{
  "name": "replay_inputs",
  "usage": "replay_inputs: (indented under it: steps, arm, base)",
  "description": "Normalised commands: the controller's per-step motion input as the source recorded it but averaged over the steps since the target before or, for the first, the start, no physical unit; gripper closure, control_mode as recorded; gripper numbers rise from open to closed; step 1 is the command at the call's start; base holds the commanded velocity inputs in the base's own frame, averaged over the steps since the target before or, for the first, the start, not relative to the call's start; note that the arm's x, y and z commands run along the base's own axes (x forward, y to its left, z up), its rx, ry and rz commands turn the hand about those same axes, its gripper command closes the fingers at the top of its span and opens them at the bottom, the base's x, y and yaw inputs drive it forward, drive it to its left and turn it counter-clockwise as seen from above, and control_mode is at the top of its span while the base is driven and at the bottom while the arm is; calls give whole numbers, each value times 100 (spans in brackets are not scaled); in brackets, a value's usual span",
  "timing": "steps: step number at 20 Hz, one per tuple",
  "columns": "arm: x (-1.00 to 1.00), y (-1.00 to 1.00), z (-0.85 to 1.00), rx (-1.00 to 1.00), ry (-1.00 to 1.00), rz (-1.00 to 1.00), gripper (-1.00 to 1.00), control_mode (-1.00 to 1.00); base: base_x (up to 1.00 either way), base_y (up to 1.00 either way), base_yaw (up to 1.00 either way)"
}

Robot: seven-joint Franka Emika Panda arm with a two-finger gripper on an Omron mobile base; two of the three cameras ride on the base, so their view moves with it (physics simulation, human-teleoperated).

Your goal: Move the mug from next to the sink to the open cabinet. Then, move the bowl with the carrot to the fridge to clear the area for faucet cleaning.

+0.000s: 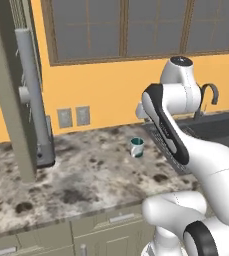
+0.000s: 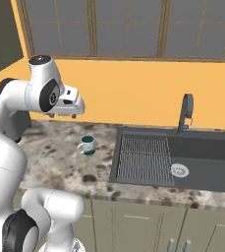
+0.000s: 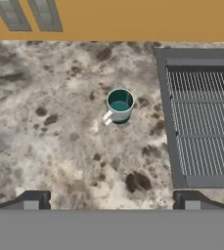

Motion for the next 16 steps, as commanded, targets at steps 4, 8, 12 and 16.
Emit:
replay_inputs:
  steps: [4, 8, 12, 16]
  arm:
    - [0, 0, 0, 0, 0, 0, -100, 100]
    - [0, 0, 0, 0, 0, 0, -100, 100]
    - [0, 0, 0, 0, 0, 0, -100, 100]
    - [0, 40, -11, 0, 0, -8, -100, -100]
  base:
    - [28, 59, -23]
    - [5, 87, -23]
    - [0, 30, -1]
    - [0, 41, -7]
